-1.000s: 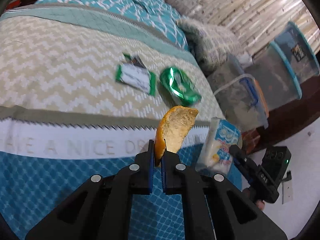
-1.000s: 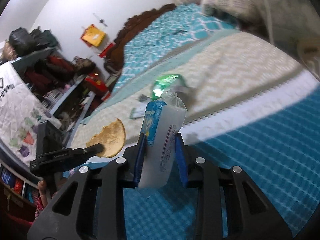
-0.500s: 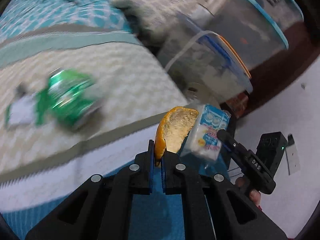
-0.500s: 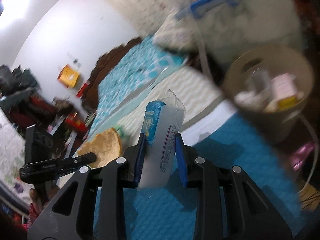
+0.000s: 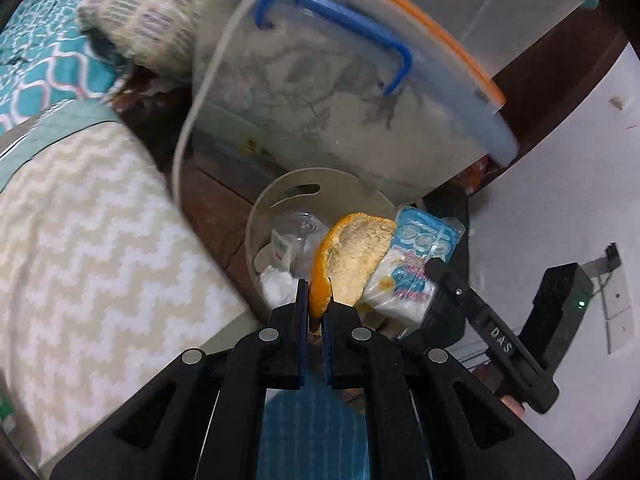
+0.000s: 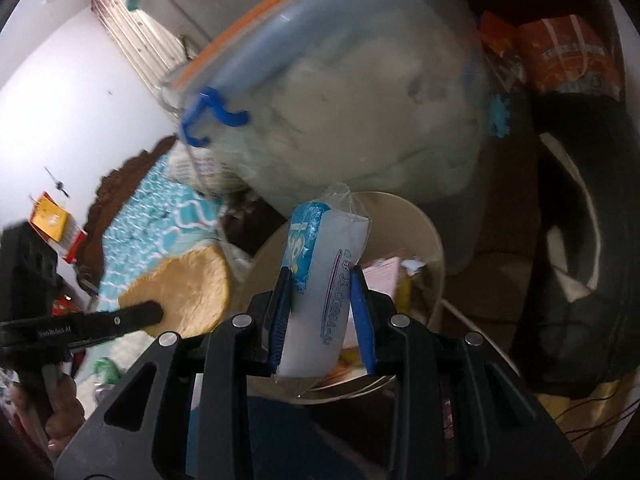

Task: Collect trash
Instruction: 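Carry the bread with the left tool while the right tool carries the carton into the wastebasket, then move both open tools back over the green can and wrapper, then grasp the green-and-white wrapper with the left tool while the right tool grasps the green can, then carry the wrapper with the left tool while the right tool carries the can into the wastebasket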

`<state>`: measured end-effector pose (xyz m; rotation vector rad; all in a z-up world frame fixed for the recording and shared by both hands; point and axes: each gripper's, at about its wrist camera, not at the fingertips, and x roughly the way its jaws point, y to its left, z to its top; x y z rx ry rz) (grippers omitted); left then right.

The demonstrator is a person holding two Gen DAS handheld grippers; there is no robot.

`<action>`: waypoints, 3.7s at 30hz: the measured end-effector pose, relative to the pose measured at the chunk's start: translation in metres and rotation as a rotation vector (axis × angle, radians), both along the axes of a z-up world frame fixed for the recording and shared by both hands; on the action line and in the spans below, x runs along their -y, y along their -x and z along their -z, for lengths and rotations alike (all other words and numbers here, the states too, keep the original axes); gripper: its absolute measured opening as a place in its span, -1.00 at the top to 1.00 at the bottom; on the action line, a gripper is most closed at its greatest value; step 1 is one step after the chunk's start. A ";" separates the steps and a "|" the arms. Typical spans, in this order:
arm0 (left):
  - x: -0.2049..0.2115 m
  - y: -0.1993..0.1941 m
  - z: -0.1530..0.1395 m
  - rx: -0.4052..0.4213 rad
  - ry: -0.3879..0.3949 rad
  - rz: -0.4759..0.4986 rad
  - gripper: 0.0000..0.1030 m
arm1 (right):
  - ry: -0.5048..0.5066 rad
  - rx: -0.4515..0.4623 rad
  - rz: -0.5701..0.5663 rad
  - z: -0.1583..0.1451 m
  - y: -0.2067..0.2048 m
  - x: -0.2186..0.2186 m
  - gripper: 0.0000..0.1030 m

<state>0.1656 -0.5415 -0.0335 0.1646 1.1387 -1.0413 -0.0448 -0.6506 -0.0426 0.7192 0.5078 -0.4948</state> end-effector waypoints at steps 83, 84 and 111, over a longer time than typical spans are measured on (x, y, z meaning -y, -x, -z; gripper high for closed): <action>-0.435 0.026 -0.002 -0.040 0.159 -0.505 0.89 | -0.291 -0.078 -0.770 0.028 -0.141 -0.312 0.04; -0.433 0.030 -0.001 -0.039 0.151 -0.500 0.89 | -0.307 -0.087 -0.777 0.029 -0.135 -0.314 0.03; -0.418 0.066 -0.022 -0.009 0.162 -0.468 0.89 | -0.330 -0.133 -0.940 0.039 -0.120 -0.293 -0.42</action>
